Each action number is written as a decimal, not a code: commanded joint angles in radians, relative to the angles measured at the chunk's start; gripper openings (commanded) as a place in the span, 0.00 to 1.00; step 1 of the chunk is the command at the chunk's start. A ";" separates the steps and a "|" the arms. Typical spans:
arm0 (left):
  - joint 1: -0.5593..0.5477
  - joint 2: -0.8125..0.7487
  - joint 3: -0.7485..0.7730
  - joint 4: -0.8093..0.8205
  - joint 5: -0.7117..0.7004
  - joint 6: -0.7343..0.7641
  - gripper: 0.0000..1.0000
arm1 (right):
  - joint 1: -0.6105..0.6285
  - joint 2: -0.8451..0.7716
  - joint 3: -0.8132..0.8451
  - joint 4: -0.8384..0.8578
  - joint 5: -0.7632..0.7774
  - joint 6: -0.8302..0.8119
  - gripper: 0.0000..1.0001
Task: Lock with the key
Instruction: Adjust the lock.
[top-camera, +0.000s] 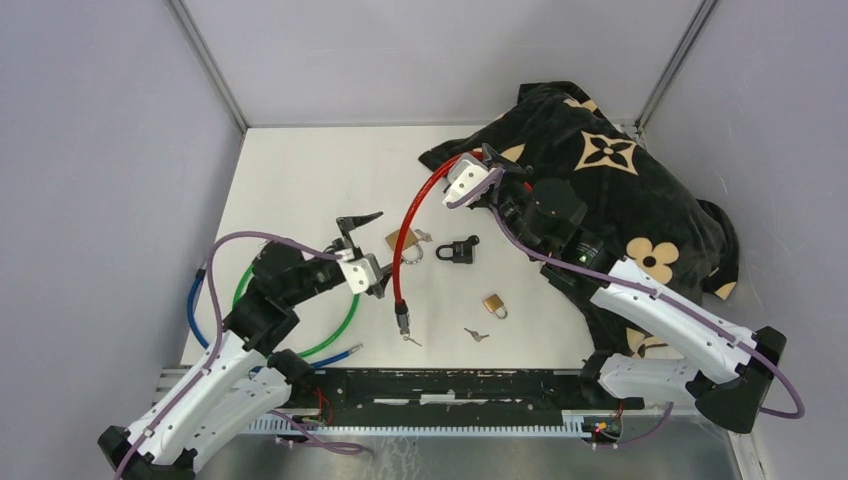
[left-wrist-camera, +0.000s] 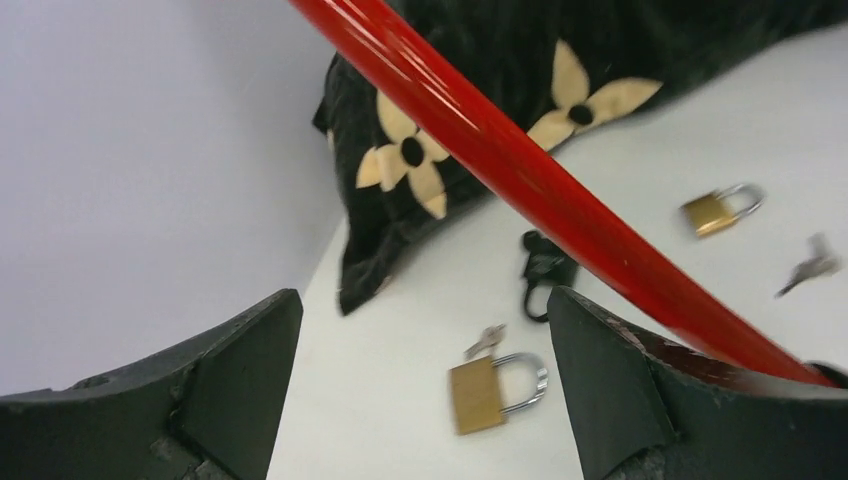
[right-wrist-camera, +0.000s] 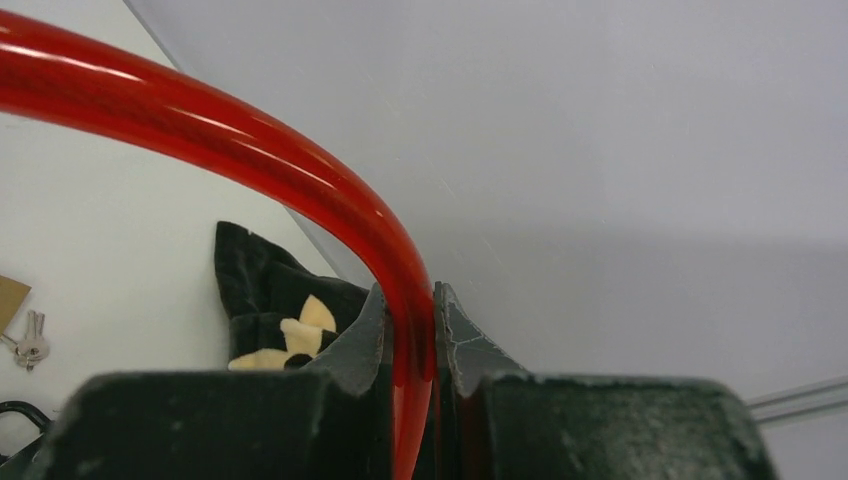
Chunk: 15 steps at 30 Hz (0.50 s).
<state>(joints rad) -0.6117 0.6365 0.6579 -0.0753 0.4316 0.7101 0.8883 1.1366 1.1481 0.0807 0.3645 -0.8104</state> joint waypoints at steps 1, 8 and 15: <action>0.000 -0.012 0.050 -0.019 0.059 -0.401 0.96 | 0.007 -0.012 0.057 0.028 0.056 -0.004 0.00; 0.013 0.002 -0.006 -0.023 0.124 -0.577 0.86 | 0.009 -0.013 0.059 -0.002 0.072 -0.019 0.00; 0.102 -0.068 -0.119 -0.038 0.022 -0.652 0.96 | 0.009 -0.016 0.058 -0.020 0.083 -0.055 0.00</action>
<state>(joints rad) -0.5587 0.6254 0.6086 -0.1036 0.4870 0.1844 0.8948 1.1389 1.1481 0.0246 0.4107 -0.8543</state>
